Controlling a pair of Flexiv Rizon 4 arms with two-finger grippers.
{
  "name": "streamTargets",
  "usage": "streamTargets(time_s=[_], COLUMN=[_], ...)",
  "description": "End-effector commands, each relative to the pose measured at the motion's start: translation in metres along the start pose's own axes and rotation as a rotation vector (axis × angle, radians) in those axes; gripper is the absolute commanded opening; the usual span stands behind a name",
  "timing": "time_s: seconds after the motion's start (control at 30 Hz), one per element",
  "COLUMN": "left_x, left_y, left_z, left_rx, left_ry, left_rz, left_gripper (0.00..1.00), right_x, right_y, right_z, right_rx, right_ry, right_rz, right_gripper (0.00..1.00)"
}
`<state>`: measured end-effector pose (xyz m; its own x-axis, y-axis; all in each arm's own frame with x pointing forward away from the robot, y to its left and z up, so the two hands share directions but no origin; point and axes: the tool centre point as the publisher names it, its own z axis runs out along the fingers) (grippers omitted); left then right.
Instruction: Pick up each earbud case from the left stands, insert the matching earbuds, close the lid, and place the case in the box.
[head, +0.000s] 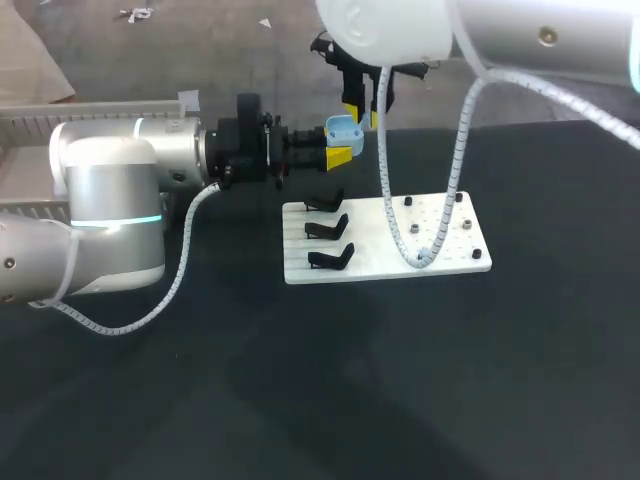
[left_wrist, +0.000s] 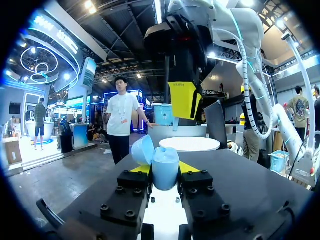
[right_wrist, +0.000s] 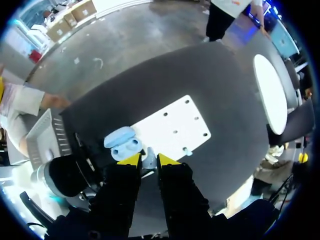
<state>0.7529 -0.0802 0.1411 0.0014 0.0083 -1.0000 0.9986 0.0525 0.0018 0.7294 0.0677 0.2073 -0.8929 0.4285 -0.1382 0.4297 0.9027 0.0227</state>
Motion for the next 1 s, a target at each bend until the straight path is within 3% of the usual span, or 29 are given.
streamTargets(time_s=[0.03,1.0], left_x=[0.001,0.001], left_y=[0.000,0.000], left_z=[0.000,0.000], left_rx=[-0.003,-0.003], left_ry=[-0.003,-0.003], left_rz=[0.003,0.003], left_gripper=[0.00,0.00], right_x=[-0.003,-0.001], right_y=[0.010,0.024], right_z=[0.001,0.009], right_rx=[0.064,0.097], right_ry=[0.014,0.009], right_rz=[-0.014,-0.041], right_gripper=[0.00,0.00])
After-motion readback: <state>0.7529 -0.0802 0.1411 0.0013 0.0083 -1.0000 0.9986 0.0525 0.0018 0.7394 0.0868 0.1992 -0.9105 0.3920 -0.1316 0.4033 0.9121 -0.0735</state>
